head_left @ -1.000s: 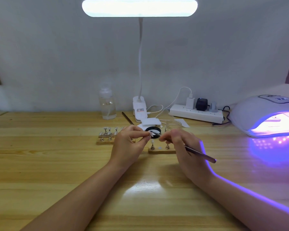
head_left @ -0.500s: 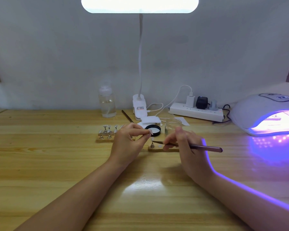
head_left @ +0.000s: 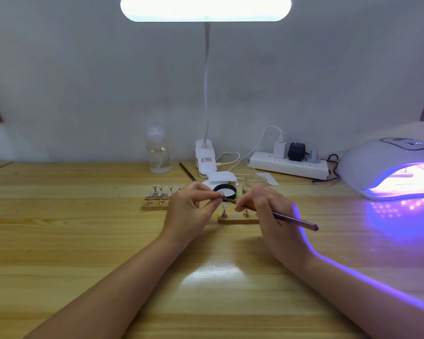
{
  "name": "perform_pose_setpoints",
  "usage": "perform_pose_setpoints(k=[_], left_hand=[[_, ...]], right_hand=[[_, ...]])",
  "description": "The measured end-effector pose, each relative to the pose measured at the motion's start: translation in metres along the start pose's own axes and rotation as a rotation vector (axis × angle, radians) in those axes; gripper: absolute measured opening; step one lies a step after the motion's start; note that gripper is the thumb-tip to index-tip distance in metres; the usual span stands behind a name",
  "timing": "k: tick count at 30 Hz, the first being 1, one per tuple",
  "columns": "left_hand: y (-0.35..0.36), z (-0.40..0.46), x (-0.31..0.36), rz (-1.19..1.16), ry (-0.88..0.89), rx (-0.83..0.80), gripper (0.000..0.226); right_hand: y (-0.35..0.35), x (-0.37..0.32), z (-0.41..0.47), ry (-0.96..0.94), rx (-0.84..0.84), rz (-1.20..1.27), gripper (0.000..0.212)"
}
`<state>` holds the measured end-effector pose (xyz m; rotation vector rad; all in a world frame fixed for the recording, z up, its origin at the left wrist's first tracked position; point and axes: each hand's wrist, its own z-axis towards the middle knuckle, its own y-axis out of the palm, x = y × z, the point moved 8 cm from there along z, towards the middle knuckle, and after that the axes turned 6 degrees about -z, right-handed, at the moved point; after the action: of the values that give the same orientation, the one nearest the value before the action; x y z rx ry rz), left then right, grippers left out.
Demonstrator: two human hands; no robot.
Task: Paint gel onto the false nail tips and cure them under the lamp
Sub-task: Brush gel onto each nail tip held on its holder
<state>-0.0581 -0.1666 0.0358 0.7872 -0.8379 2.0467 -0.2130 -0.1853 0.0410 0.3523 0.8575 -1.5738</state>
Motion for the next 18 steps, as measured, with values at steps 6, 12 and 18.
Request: perform_pose_setpoints(k=[6, 12, 18], left_hand=[[0.0004, -0.0001, 0.0011, -0.045, 0.007, -0.006, 0.022], [0.0005, -0.0003, 0.0004, -0.048, 0.004, -0.009, 0.02], [0.0003, 0.0, 0.0016, -0.039, 0.014, -0.008, 0.023]], right_hand=[[-0.0024, -0.0044, -0.0003, -0.042, 0.029, -0.016, 0.04], [-0.001, -0.0001, -0.0004, -0.008, 0.004, 0.03, 0.041], [0.0022, 0.0015, 0.0009, -0.024, -0.025, -0.001, 0.043]])
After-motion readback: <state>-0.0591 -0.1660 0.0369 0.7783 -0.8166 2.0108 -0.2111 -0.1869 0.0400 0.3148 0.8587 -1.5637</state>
